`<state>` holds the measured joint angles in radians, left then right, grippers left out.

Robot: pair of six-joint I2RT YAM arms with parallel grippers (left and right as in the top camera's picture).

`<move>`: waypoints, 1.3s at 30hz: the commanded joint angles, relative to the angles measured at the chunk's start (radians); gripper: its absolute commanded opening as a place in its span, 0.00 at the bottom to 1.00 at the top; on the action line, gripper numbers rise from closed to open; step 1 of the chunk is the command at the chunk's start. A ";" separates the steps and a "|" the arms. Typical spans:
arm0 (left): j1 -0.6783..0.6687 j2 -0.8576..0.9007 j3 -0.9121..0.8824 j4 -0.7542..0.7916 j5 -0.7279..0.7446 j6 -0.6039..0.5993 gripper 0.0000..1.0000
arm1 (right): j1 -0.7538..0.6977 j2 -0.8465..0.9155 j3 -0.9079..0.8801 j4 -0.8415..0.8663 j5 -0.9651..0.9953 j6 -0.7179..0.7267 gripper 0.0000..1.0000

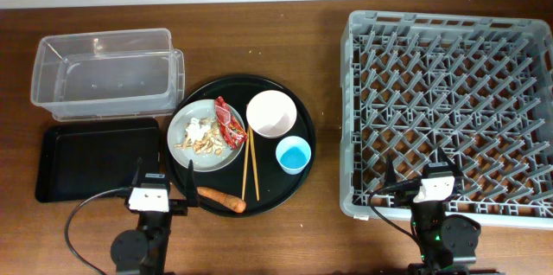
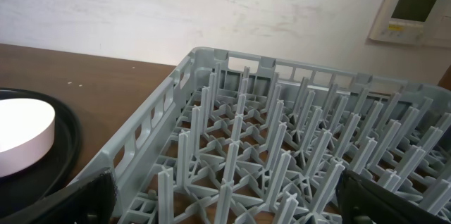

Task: Sort waste into correct bins and load items into the dishwasher rack
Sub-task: 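Move the left gripper over the plate toward the white tissue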

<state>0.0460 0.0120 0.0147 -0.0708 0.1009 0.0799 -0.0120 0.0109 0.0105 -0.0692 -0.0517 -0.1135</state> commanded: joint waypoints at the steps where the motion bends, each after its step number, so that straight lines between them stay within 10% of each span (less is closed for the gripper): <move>1: -0.004 -0.007 -0.006 -0.002 -0.003 0.016 0.99 | 0.005 -0.007 -0.005 -0.006 0.005 -0.006 0.98; 33: -0.004 0.008 -0.005 -0.001 0.015 0.011 0.99 | 0.005 -0.007 -0.005 -0.006 0.005 0.005 0.98; 39: -0.004 0.126 0.061 -0.029 -0.022 -0.065 0.99 | 0.005 0.027 0.071 -0.084 0.021 0.257 0.98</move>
<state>0.0460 0.0765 0.0193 -0.0799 0.0963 0.0509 -0.0120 0.0174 0.0231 -0.1013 -0.0410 0.0685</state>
